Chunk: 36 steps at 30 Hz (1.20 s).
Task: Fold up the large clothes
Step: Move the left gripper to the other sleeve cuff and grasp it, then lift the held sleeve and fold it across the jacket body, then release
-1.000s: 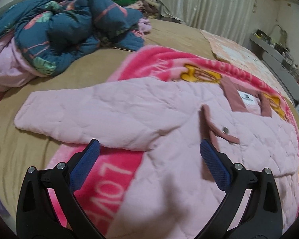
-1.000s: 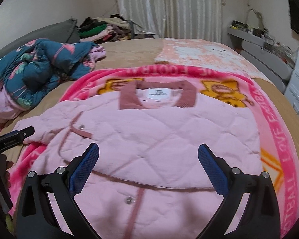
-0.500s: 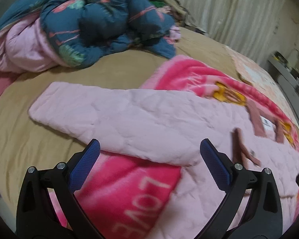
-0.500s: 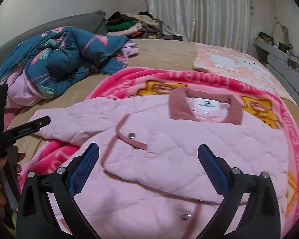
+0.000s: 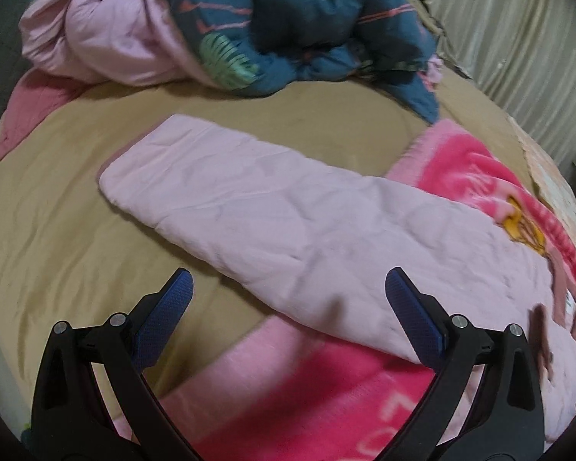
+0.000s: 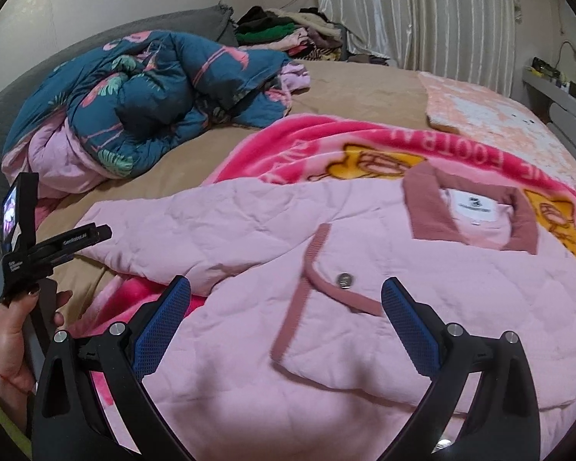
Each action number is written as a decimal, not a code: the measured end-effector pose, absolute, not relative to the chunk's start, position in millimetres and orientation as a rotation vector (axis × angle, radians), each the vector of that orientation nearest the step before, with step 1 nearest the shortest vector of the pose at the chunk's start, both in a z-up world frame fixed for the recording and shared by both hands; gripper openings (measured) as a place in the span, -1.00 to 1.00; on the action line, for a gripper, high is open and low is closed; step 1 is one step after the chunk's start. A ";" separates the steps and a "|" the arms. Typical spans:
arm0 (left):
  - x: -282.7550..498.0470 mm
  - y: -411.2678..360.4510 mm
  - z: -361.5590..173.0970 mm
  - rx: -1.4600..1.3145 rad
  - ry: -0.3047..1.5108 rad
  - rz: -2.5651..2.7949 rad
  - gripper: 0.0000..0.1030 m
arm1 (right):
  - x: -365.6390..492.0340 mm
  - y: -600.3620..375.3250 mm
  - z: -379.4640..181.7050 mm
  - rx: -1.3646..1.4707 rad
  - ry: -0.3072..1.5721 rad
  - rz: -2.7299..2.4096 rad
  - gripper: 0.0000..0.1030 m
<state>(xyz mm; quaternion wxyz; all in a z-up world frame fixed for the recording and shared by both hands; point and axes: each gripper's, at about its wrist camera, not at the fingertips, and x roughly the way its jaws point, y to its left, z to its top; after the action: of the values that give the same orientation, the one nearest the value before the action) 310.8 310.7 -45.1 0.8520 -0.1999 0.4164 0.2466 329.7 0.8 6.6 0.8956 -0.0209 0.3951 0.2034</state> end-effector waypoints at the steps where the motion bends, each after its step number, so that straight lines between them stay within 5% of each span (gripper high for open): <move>1: 312.0 317.0 -50.2 -0.425 0.884 0.538 0.82 | 330.9 5.1 3.9 -0.051 0.824 0.426 0.92; 24: 314.4 420.6 -117.5 -0.816 0.747 0.597 0.78 | 333.5 17.3 -18.6 -0.073 0.857 0.497 0.92; 27: 315.3 429.3 -115.7 -0.832 0.730 0.616 0.03 | 330.5 -0.7 -19.4 -0.050 0.868 0.487 0.92; 31: 317.0 433.4 -106.1 -0.822 0.711 0.576 -0.57 | 326.1 -24.0 -17.6 -0.010 0.872 0.466 0.91; 36: 318.3 419.7 -63.0 -0.741 0.646 0.525 -0.77 | 316.5 -46.6 -7.3 0.019 0.843 0.450 0.90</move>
<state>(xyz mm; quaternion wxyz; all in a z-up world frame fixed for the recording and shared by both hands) 318.3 419.7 -63.0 0.8488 -0.3518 0.3064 0.2489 316.5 -46.6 -7.3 0.8879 0.0090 0.4058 0.2164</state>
